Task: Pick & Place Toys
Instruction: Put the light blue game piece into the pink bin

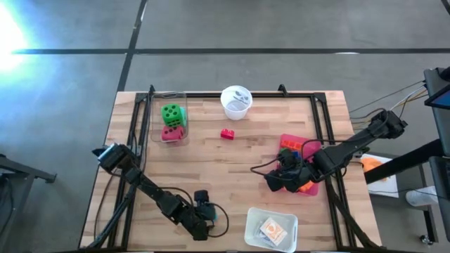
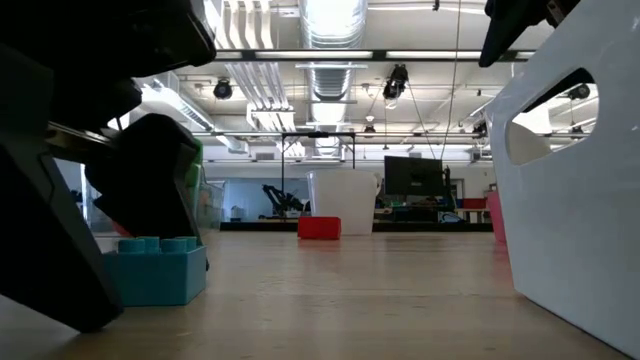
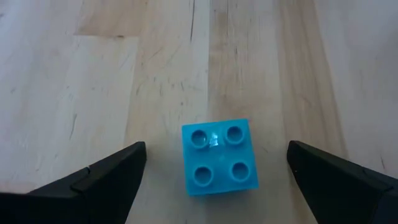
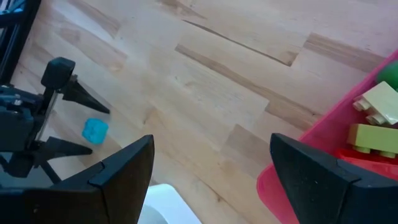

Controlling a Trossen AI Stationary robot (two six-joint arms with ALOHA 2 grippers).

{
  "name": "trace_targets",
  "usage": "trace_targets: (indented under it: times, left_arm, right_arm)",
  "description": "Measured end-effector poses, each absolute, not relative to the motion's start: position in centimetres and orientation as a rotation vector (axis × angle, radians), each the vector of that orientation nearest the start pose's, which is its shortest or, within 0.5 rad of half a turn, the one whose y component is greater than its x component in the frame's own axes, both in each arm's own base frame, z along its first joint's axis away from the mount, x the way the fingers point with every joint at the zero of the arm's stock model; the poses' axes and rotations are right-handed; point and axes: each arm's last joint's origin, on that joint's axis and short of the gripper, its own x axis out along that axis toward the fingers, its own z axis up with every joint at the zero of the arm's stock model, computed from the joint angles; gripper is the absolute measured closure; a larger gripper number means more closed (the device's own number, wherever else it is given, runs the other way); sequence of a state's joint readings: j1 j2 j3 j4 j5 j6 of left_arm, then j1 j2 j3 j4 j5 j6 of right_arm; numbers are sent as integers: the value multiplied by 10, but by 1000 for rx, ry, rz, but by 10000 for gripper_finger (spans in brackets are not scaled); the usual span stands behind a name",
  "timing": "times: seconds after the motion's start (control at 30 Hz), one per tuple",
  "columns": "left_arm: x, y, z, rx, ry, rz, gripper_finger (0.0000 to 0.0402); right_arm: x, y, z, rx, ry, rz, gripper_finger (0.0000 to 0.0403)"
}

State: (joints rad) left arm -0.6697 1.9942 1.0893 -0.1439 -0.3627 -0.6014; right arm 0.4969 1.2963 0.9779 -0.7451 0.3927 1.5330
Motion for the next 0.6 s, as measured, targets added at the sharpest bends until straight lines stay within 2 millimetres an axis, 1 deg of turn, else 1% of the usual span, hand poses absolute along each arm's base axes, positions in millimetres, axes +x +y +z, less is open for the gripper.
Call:
trace_targets:
  times: [0.1, 0.2, 0.37, 0.6]
  left_arm:
    - [300, -224, 106, -36, 946, 6, 18]
    - [300, -224, 106, -37, 944, 6, 49]
    - [300, -224, 106, -37, 945, 7, 127]
    - [300, -224, 105, -38, 949, 10, 255]
  right_arm:
    - [221, 107, 255, 947, 784, -615, 90]
    - [221, 107, 255, 939, 786, -610, 90]
    - [221, 108, 255, 937, 786, -609, 90]
    - [221, 108, 255, 938, 786, -608, 90]
